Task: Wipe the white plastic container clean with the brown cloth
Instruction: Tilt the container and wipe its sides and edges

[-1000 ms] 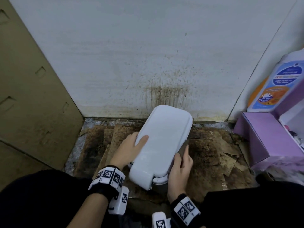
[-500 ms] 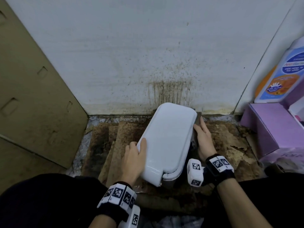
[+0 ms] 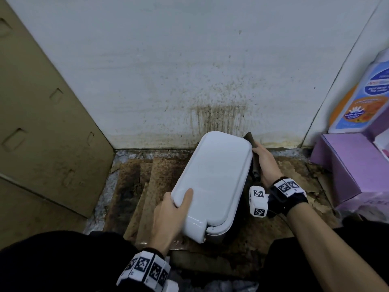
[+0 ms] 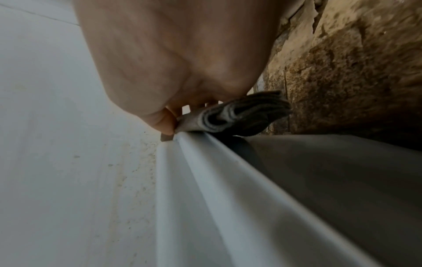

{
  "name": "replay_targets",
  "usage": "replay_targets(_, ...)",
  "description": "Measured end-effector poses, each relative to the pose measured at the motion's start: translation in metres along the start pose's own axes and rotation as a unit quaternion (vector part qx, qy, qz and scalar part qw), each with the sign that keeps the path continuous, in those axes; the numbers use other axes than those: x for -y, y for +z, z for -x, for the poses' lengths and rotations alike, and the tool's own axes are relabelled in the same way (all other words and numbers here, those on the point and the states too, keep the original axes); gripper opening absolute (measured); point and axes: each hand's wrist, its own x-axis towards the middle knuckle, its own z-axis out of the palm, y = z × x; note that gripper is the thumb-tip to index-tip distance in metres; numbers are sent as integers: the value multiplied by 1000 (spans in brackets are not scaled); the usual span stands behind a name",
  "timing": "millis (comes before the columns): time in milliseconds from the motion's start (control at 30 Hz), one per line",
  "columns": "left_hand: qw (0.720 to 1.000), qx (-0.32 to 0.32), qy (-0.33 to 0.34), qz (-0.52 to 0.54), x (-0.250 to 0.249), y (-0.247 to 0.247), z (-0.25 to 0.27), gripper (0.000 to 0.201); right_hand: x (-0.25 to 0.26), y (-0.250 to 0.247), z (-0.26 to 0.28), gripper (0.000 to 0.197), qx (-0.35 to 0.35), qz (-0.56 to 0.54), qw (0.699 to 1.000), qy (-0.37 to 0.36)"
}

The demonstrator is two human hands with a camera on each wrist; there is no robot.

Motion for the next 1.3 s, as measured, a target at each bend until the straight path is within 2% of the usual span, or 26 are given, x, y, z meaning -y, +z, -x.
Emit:
replay_targets(100, 1000, -4, 17, -3, 2, -5, -5, 52, -2, 0, 6, 50, -2, -7, 1000, -8)
replay_targets(167, 999, -3, 35, -3, -1, -9, -8, 50, -7, -3, 9, 51, -27, -17, 999, -18)
replay_targets(333, 997, 12, 71, -16, -5, -24, -31, 53, -27, -1, 30, 49, -139, -16, 989, -45)
replay_targets(433, 996, 43, 79, -20, -6, -36, -50, 56, -36, 8, 50, 53, -213, -25, 974, -79)
replay_targets(600, 995, 65, 73, -38, 0, -39, -64, 59, -50, 25, 73, 52, -263, 0, 962, -76)
replay_targets(733, 996, 35, 72, -50, 6, -29, -58, 64, -49, 24, 74, 56, -250, -3, 966, -69)
replay_targets(800, 995, -24, 69, -62, 11, -25, -52, 69, -44, 19, 70, 56, -241, -18, 968, -67)
replay_targets(900, 989, -108, 81, -53, 15, -19, -35, 63, -32, 14, 64, 51, -207, -16, 975, -78)
replay_targets(967, 993, -96, 54, -47, 17, -16, -25, 61, -24, 8, 58, 47, -176, -10, 982, -71)
replay_targets(1067, 998, -38, -12, -43, 19, -17, -9, 68, -10, -1, 47, 43, -127, 13, 991, -37)
replay_targets(1133, 999, -19, -26, -40, 21, -18, -5, 69, -1, -5, 43, 43, -100, 32, 994, -23)
replay_targets(1300, 999, -12, -31, -21, 21, -20, -12, 67, -3, -2, 45, 41, -118, 56, 990, -54)
